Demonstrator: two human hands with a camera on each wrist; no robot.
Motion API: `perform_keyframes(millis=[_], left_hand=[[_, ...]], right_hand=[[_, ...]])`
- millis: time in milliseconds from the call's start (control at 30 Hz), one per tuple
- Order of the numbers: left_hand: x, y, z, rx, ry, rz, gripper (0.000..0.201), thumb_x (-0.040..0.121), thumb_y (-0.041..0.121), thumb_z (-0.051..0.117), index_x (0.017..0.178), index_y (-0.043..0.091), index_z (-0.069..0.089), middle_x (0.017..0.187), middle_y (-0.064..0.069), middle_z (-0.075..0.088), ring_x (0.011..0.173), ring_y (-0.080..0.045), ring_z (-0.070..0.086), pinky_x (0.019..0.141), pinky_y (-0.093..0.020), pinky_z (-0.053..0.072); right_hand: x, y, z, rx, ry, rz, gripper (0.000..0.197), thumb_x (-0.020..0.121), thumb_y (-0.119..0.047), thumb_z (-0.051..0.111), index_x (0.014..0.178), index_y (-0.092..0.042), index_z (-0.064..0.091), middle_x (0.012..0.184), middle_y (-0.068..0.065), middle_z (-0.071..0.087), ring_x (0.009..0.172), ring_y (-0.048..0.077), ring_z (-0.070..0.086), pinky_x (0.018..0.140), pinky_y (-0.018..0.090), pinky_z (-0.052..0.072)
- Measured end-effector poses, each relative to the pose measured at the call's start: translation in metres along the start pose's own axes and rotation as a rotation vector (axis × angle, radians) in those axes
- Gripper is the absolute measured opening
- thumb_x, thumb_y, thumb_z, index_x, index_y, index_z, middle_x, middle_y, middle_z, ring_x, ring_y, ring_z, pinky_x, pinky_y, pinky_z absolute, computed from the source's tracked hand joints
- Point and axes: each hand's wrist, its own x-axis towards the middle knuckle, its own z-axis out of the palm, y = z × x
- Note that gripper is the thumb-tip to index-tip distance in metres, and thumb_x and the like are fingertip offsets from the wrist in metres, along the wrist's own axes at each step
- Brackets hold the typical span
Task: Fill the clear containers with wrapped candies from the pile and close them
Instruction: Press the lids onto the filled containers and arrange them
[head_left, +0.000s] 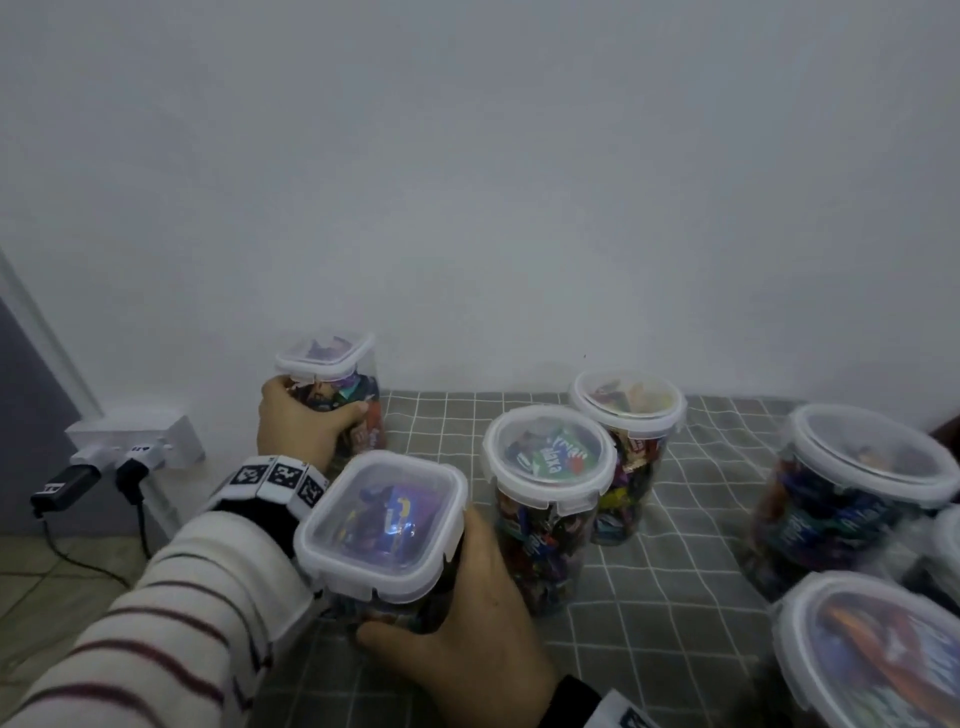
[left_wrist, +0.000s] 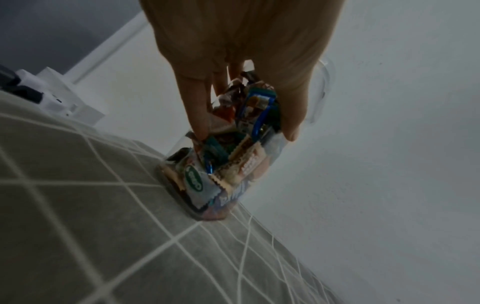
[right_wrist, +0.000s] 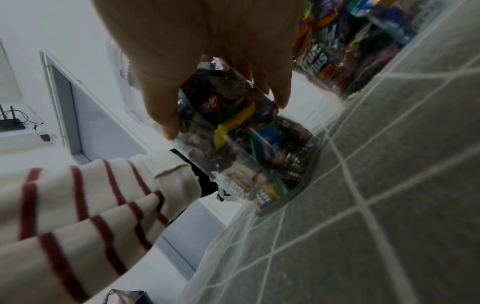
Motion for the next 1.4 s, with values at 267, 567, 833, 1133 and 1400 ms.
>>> perform_keyframes(millis=[267, 567, 833, 1133, 1400], left_hand=[[0.009, 0.014, 0.019, 0.092, 0.011, -0.044, 0.088, 0.062, 0.030, 0.087, 0.128, 0.002, 0.036, 0.132, -0.018, 0.042, 0.117, -0.036, 0.050, 0.097, -0.044, 0.042], [-0.004, 0.013, -0.016, 0.196, -0.145, 0.016, 0.098, 0.075, 0.035, 0.078, 0.148, 0.011, 0.017, 0.143, -0.020, 0.037, 0.127, -0.036, 0.043, 0.102, -0.047, 0.037], [-0.127, 0.011, -0.084, -0.167, -0.203, 0.180, 0.055, 0.079, 0.069, 0.050, 0.118, 0.029, 0.050, 0.114, 0.009, 0.060, 0.105, -0.010, 0.057, 0.094, -0.038, 0.045], [-0.176, 0.028, -0.077, -0.324, -0.527, 0.168, 0.082, 0.060, 0.018, 0.088, 0.122, 0.045, 0.043, 0.109, 0.037, 0.058, 0.102, 0.015, 0.054, 0.085, -0.017, 0.048], [-0.126, 0.025, -0.072, -0.273, -0.665, 0.174, 0.090, 0.065, 0.008, 0.084, 0.139, 0.022, 0.035, 0.132, 0.008, 0.052, 0.122, -0.012, 0.050, 0.095, -0.027, 0.044]], right_hand=[[0.003, 0.010, 0.005, 0.054, -0.012, 0.026, 0.085, 0.056, -0.044, 0.078, 0.128, -0.044, 0.033, 0.125, -0.019, 0.047, 0.112, -0.002, 0.053, 0.090, 0.031, 0.051], [-0.004, 0.002, 0.006, -0.027, 0.070, 0.033, 0.071, 0.054, -0.045, 0.076, 0.113, -0.053, 0.035, 0.114, -0.027, 0.048, 0.106, -0.008, 0.052, 0.090, 0.021, 0.048], [-0.013, -0.007, 0.020, -0.252, 0.299, 0.122, 0.080, 0.062, -0.039, 0.080, 0.124, -0.030, 0.030, 0.108, -0.012, 0.035, 0.102, -0.001, 0.034, 0.092, 0.018, 0.036], [-0.029, -0.018, 0.017, -0.364, 0.202, 0.216, 0.098, 0.070, -0.044, 0.067, 0.146, -0.016, 0.010, 0.139, 0.000, 0.028, 0.131, 0.016, 0.030, 0.100, 0.023, 0.030], [-0.059, -0.023, 0.001, -0.422, 0.143, 0.189, 0.086, 0.085, -0.023, 0.061, 0.148, -0.021, 0.003, 0.149, -0.004, 0.016, 0.139, 0.012, 0.019, 0.112, 0.020, 0.018]])
